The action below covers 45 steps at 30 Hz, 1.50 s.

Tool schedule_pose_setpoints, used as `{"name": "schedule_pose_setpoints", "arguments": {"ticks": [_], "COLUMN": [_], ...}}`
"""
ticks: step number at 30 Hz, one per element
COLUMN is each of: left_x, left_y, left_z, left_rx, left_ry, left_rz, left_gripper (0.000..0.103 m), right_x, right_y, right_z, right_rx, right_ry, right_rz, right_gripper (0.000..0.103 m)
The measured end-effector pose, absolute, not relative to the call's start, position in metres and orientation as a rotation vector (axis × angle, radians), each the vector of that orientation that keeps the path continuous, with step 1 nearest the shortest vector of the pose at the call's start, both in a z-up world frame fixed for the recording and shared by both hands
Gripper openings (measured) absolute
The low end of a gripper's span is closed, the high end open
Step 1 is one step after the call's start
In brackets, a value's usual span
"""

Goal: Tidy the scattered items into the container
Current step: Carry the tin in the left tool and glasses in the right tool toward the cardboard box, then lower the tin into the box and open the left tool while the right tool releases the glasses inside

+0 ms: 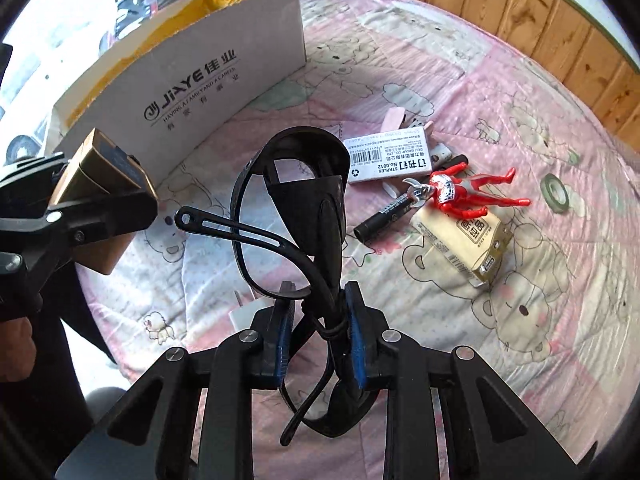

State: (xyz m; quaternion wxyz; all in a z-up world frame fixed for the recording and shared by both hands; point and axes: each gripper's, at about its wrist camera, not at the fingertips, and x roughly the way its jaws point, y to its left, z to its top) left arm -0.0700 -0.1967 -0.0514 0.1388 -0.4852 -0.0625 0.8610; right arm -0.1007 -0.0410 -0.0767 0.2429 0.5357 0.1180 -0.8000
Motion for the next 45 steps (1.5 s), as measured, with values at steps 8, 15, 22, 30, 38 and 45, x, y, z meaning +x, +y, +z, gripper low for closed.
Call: {"name": "schedule_pose_setpoints", "arguments": {"ticks": [8, 15, 22, 30, 38, 45], "left_x": [-0.057, -0.050, -0.048, -0.055, -0.068, -0.079], "left_y": [-0.188, -0.190, -0.204, -0.240, -0.287, -0.326], "left_z": [-0.029, -0.014, 0.002, 0.021, 0.035, 0.038], "left_rx": [-1.364, -1.342, -1.312, -1.273, -1.243, -1.245], "left_ry": [-0.117, -0.127, -0.169, -0.244, -0.321, -0.384], "left_rz": [2.522, 2.533, 2.554, 2.608, 2.666, 2.703], "left_gripper": [0.050, 0.049, 0.050, 0.050, 0.050, 0.049], "right_x": [-0.088, -0.072, -0.066, -0.071, -0.086, -0.102], "right_y": [-0.043, -0.047, -0.066, -0.107, -0.154, -0.192], "right_z": [-0.057, -0.036, -0.013, 0.020, 0.043, 0.053], "right_rx": [1.414, 1.359, 1.305, 1.218, 1.164, 1.150], "right_ry": [0.186, 0.139, 0.126, 0.138, 0.145, 0.159], "right_rz": [-2.268, -2.301, -2.312, -2.291, -2.246, -2.217], "right_gripper": [0.025, 0.025, 0.025, 0.026, 0.026, 0.026]}}
